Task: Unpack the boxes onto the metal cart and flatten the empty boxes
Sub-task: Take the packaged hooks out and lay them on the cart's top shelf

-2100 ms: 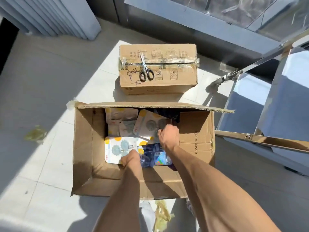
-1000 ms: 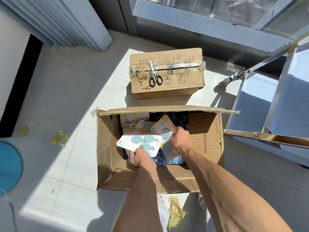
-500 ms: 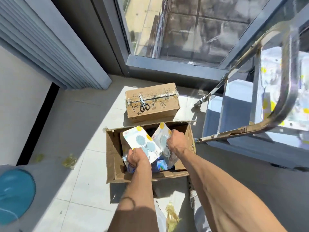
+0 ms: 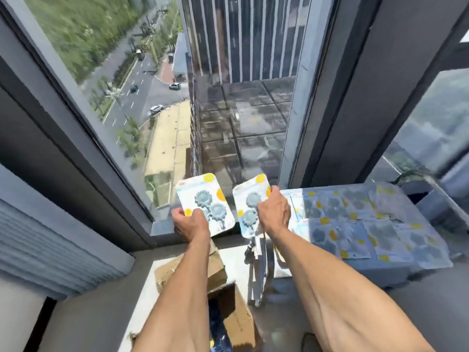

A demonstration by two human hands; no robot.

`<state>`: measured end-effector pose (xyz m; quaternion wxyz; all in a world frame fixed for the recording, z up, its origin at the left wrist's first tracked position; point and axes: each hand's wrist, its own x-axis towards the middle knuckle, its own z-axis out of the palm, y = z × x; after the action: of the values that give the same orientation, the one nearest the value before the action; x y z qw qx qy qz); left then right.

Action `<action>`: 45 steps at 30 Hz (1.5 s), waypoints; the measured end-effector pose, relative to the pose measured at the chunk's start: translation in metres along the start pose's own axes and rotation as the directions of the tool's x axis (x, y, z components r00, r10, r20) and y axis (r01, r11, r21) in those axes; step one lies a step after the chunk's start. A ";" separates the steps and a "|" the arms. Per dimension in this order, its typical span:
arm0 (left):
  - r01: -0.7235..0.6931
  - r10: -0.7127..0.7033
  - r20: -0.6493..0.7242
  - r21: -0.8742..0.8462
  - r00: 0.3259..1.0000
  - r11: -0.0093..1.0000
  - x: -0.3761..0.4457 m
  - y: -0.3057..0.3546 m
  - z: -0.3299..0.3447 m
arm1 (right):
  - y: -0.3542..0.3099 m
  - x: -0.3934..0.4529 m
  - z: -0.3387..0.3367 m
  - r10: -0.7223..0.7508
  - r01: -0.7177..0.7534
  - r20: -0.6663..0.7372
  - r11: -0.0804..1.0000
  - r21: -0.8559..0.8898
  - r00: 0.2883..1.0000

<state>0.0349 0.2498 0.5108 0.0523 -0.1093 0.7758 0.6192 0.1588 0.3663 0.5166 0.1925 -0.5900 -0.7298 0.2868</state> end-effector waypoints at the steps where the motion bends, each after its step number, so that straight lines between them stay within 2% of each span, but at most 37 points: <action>1: -0.053 0.052 0.042 0.016 0.998 0.998 -0.014 0.017 0.023 | 0.008 0.016 -0.020 0.021 -0.019 -0.050 0.999 0.028 0.999; 4: -0.167 0.153 0.149 0.087 0.977 0.982 -0.064 0.040 0.092 | 0.047 0.062 -0.060 0.110 -0.103 -0.140 0.993 0.061 0.984; 7: -0.261 0.216 0.269 0.144 0.939 0.955 -0.112 0.029 0.165 | 0.099 0.111 -0.080 0.173 -0.163 -0.163 0.984 0.072 0.971; 9: -0.285 0.206 0.339 0.200 0.918 0.938 -0.139 0.007 0.213 | 0.138 0.145 -0.087 0.224 -0.216 -0.161 0.974 0.062 0.961; 11: -0.232 0.134 0.356 0.248 0.925 0.940 -0.154 -0.024 0.252 | 0.175 0.176 -0.088 0.273 -0.272 -0.129 0.962 0.024 0.953; 16: -0.061 -0.052 0.291 0.366 0.955 0.928 -0.140 -0.086 0.315 | 0.234 0.246 -0.075 0.397 -0.396 -0.081 0.918 0.027 0.914; 20: -0.069 -0.043 0.261 0.404 0.964 0.912 -0.109 -0.112 0.336 | 0.255 0.281 -0.049 0.387 -0.383 -0.042 0.920 0.085 0.921; 25: -0.099 -0.033 0.265 0.469 0.964 0.878 -0.080 -0.134 0.350 | 0.258 0.313 -0.008 0.289 -0.292 0.042 0.952 0.096 0.956; 29: -0.019 -0.141 0.233 0.575 0.962 0.818 -0.072 -0.160 0.361 | 0.261 0.323 0.019 0.270 -0.285 0.163 0.955 0.077 0.949; 31: 0.029 -0.201 0.197 0.641 0.960 0.767 -0.071 -0.171 0.363 | 0.266 0.323 0.030 0.302 -0.318 0.221 0.947 0.039 0.927; 34: 0.020 -0.203 0.184 0.692 0.962 0.721 -0.074 -0.178 0.367 | 0.273 0.320 0.039 0.389 -0.379 0.263 0.921 -0.089 0.883; 38: -0.004 -0.212 0.200 0.737 0.957 0.676 -0.076 -0.170 0.369 | 0.276 0.318 0.046 0.435 -0.357 0.289 0.890 -0.283 0.853; 42: -0.033 -0.253 0.215 0.820 0.943 0.572 -0.079 -0.162 0.366 | 0.263 0.314 0.050 0.423 -0.306 0.264 0.869 -0.389 0.867; 45: -0.105 -0.202 0.250 0.834 0.947 0.541 -0.080 -0.162 0.366 | 0.253 0.314 0.053 0.357 -0.238 0.231 0.876 -0.419 0.905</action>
<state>0.1310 0.5799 0.2912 0.2394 0.0082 0.9541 0.1796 0.2443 0.6961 0.2951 -0.0864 -0.6715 -0.6912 0.2525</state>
